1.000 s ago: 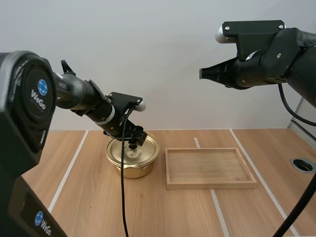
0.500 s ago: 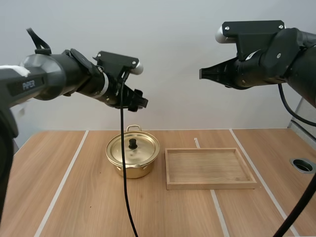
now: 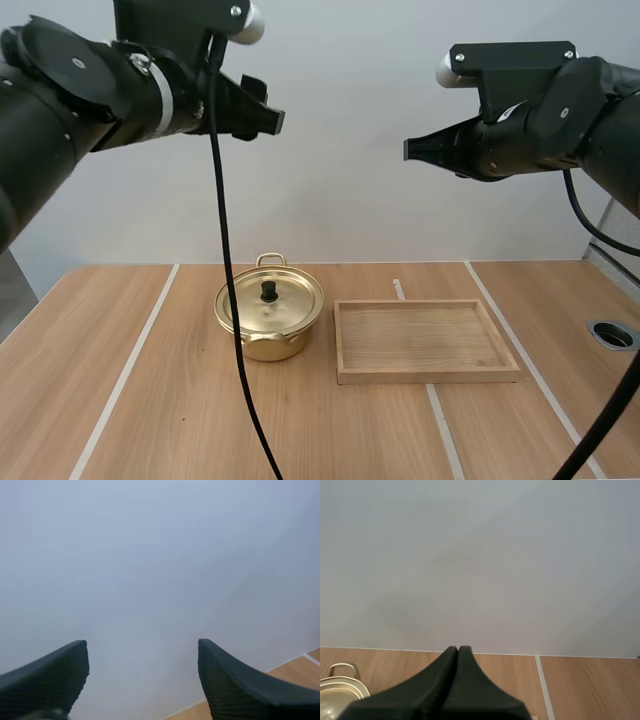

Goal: Open the pot, put the pineapple inside, and close it

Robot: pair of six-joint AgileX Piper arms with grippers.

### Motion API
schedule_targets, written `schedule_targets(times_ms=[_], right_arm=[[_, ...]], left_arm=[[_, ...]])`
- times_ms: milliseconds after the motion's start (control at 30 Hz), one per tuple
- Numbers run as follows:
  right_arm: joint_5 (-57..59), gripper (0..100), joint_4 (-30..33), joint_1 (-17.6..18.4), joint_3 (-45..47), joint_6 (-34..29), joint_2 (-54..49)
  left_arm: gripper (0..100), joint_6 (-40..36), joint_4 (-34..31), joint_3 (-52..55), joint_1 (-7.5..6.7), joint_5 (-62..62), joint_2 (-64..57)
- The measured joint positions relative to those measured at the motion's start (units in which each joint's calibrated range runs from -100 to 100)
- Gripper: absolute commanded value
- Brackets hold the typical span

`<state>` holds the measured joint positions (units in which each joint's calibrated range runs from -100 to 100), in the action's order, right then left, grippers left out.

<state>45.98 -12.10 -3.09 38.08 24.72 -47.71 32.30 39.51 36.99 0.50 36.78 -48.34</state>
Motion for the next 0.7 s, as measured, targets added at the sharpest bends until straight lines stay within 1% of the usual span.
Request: schedule_targets(times_ms=[167,267,400,433,467,500,567,600,700], right_arm=[[0.0,0,0.0,0.0,0.0,0.0,0.0],[0.0,0,0.0,0.0,0.0,0.0,0.0],[0.0,0,0.0,0.0,0.0,0.0,0.0],[0.0,0,0.0,0.0,0.0,0.0,0.0],[0.0,0,0.0,0.0,0.0,0.0,0.0],[0.0,0,0.0,0.0,0.0,0.0,0.0],[0.0,0,0.0,0.0,0.0,0.0,0.0],[0.0,0,0.0,0.0,0.0,0.0,0.0],[0.0,0,0.0,0.0,0.0,0.0,0.0]], left_arm=[[100,-1.9,-0.2,0.0,0.0,-1.6,-6.7],[100,-4.2,-2.3,0.0,0.0,-2.1,-9.8],[100,-9.7,-6.6,0.0,0.21,-0.2,-13.2],[95,-11.0,-7.3,0.0,0.47,1.2,-14.0],[72,-11.8,-8.4,0.0,0.65,2.4,-14.8],[46,-12.6,-9.2,0.0,0.95,3.7,-15.4],[0,-13.5,-10.2,0.0,1.36,5.7,-16.6],[2,-13.8,-10.7,0.0,1.44,6.4,-17.2],[0,-14.3,-11.2,0.0,1.53,6.7,-19.0]])
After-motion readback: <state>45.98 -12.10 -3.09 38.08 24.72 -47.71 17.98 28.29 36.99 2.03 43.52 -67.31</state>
